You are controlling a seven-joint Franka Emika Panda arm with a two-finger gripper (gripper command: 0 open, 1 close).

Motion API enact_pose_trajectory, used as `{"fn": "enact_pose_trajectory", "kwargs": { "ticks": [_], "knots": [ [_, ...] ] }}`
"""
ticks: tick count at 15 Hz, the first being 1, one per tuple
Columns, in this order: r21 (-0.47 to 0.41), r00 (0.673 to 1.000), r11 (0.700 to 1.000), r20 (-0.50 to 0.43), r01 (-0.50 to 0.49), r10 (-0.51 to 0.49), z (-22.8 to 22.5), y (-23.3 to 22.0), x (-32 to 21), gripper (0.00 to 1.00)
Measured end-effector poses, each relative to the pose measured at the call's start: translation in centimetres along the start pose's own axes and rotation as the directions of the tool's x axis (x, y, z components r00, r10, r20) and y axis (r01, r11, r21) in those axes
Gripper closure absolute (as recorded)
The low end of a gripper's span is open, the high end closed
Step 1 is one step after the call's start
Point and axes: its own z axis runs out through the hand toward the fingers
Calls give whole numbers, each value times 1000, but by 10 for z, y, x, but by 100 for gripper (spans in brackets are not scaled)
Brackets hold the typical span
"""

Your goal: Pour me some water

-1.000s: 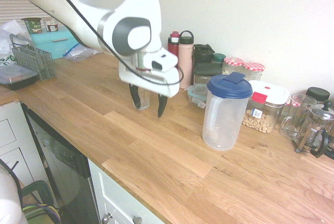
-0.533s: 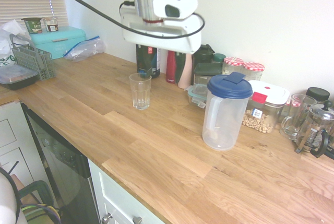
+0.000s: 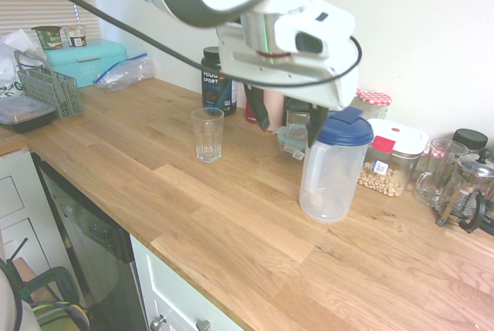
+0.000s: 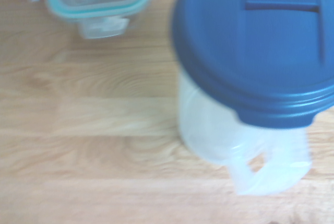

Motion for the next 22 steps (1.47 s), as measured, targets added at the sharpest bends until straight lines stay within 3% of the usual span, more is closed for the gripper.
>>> {"fn": "enact_pose_trajectory", "kwargs": {
  "ticks": [1, 2, 8, 22],
  "knots": [
    [-4, 1000, 1000, -3, -8, 8, 5, 2, 4, 0],
    [-8, 1000, 1000, -7, -15, 15, 11, 4, 7, 100],
    [-27, 999, 999, -25, -25, 24, 78, -8, 31, 100],
    [-23, 1000, 999, -21, -22, 21, 82, -19, 40, 100]
  ]
}}
